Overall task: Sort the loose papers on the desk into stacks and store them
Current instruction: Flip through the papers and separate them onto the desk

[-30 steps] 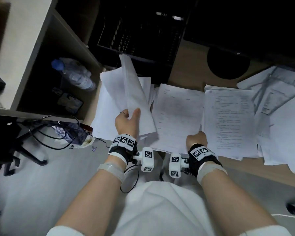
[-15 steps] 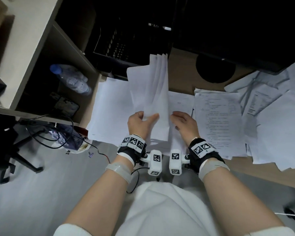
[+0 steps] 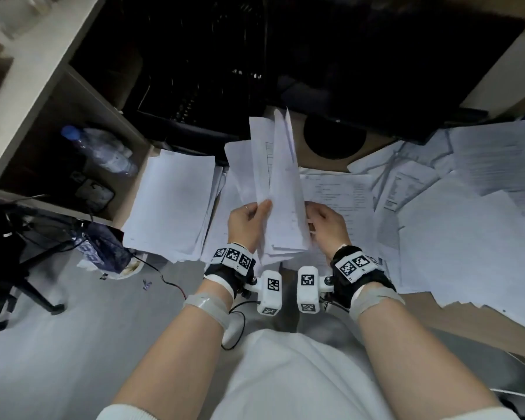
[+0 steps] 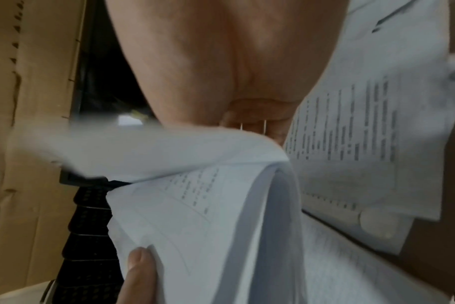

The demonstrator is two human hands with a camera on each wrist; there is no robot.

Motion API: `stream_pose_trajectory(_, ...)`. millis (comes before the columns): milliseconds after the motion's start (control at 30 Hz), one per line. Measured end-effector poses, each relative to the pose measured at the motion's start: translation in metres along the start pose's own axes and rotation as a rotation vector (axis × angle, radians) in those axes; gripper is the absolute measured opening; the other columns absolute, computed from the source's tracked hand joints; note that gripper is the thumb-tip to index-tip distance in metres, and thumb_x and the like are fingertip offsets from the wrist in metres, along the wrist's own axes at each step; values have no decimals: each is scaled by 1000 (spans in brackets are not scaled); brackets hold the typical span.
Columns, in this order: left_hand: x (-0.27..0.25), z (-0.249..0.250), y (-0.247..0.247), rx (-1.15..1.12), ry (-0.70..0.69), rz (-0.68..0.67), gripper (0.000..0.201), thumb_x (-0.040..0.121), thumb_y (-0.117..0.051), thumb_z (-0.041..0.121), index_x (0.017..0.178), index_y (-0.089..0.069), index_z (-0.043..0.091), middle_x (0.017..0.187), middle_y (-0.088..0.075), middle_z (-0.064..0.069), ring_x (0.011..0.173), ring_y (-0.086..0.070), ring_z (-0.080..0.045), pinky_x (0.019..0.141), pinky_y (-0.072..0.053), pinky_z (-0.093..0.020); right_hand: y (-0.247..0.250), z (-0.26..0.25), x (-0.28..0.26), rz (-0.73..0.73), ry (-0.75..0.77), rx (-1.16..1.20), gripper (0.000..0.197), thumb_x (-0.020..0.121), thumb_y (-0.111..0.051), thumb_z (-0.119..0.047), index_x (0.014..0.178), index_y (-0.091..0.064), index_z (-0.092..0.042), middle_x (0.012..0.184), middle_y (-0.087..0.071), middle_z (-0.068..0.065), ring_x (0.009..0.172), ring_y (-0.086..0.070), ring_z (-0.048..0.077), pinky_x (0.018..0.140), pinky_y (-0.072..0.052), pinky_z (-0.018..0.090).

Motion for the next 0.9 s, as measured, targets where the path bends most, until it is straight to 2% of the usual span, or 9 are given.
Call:
stream_pose_trajectory(100,-11,-5,-22,9,-13,41,53,88,-68,47,70,-58,-2,64,-46,-7,60,-40,-18,60,-36,-31,34,-6,-1,-25,-53,73,45,98,-50,-50,119,-66,-14,123,-67,0,108,-63,15,100,-48,36)
stream_pose_trajectory(167,-16,-7,-34,47,-15,42,44,88,-69,44,76,-67,1,68,-61,-1,62,-55,-18,64,-47,-32,53,-9,-2,-67,-104,93,53,90,-55,-63,123,-63,-24,122,-62,-11,113,-57,11,105,-41,33)
stream_pose_trajectory(233,-21,-9,-44,65,-12,32,20,90,-72,29,92,-76,9,86,-75,2,81,-71,-18,82,-59,-35,67,-7,-2,-88,-62,24,32,90,-62,-56,105,-65,-27,104,-65,-15,100,-60,7,97,-44,27)
stream_pose_trajectory(300,-26,-9,-51,83,-14,44,14,91,-71,22,96,-76,11,89,-76,1,87,-72,-18,87,-58,-33,77,1,0,-2,22,-95,26,93,-64,-39,98,-71,-14,101,-72,-5,97,-66,17,94,-52,35)
stream_pose_trajectory(433,-32,-10,-56,85,25,157,25,88,-66,20,64,-60,19,58,-58,10,57,-51,-9,63,-45,-21,92,31,10,175,-44,-263,36,91,-59,-32,111,-68,-3,116,-69,11,108,-62,33,99,-48,41)
stream_pose_trajectory(533,-33,-15,-53,78,65,274,36,87,-65,19,55,-48,19,51,-47,11,53,-43,-10,54,-38,-21,103,50,13,240,-139,-284,32,93,-57,-27,111,-68,-3,120,-68,14,110,-61,35,96,-46,39)
stream_pose_trajectory(633,-32,-25,-47,84,97,274,23,81,-68,29,70,-65,10,65,-64,2,65,-54,-16,71,-51,-30,103,59,11,186,-133,-242,39,94,-58,-27,125,-63,-3,132,-62,10,120,-57,31,105,-43,39)
stream_pose_trajectory(733,-30,-36,-38,64,107,272,49,72,-69,48,99,-73,7,96,-75,-7,88,-68,-20,93,-57,-44,87,55,12,101,-76,-225,32,96,-57,-21,120,-65,-2,123,-66,9,113,-60,28,100,-44,34)
stream_pose_trajectory(900,-31,-24,12,121,35,396,38,81,-65,40,99,-73,7,97,-75,-9,98,-70,-29,94,-55,-47,40,37,16,20,-88,-271,22,90,-56,-17,103,-67,-4,106,-64,7,102,-59,28,91,-44,34)
Point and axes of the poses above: each hand's wrist, its own x-axis towards the middle knuckle, its own y-axis out of the back of the hand, z = x × y, the point moved 1 cm from there along x, towards the middle knuckle
